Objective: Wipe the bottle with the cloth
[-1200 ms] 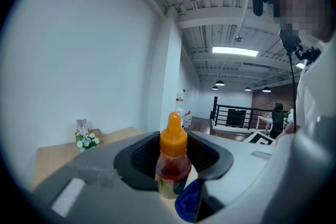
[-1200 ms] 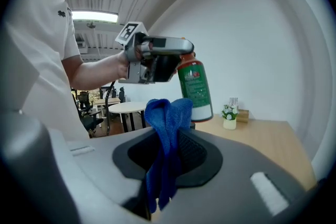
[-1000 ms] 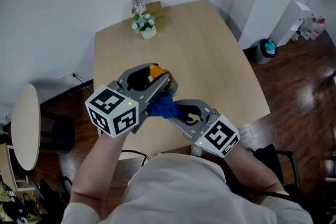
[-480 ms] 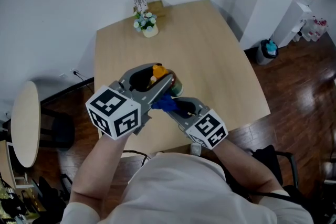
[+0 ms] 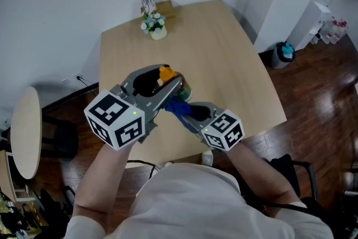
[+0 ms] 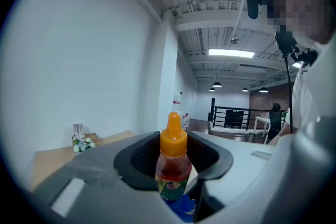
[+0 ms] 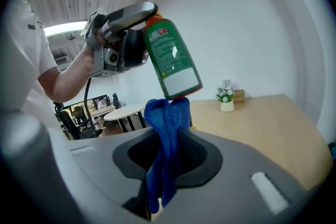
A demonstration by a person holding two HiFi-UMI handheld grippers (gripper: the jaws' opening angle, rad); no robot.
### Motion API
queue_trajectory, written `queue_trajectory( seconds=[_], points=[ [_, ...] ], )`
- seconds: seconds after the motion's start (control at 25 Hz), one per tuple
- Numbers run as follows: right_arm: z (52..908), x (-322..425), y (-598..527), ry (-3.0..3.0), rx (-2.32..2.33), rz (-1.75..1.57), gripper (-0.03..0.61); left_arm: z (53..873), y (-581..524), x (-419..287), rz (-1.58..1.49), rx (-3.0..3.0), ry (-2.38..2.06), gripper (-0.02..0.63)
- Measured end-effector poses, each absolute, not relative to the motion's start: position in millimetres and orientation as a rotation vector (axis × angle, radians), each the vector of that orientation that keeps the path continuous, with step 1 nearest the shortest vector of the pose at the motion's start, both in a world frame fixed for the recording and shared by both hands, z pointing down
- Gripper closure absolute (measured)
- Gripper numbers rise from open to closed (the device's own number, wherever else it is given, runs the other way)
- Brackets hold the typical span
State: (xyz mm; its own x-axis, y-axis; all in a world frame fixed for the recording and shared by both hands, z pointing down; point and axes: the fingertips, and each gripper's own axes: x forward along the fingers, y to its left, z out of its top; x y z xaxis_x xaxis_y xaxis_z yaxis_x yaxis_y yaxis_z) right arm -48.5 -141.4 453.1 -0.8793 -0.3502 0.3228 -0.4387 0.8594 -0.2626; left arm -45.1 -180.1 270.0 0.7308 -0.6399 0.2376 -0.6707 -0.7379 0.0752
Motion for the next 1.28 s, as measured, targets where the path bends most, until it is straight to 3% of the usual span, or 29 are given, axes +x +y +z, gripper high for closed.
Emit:
queue_trajectory(
  seconds=[0.76,1.28],
  points=[
    [459.5,43.9,-169.2,-2.692,0.877,0.521,0.488,315.2,-200.7,-60.7,0.409,2.717,-1.116,0.454],
    [456.2,114.8,-151.8,-2.636,0.993,0.577,0.488,455.3,-245.0,-46.5,0.567,2.639,-1.259,0.454]
  ],
)
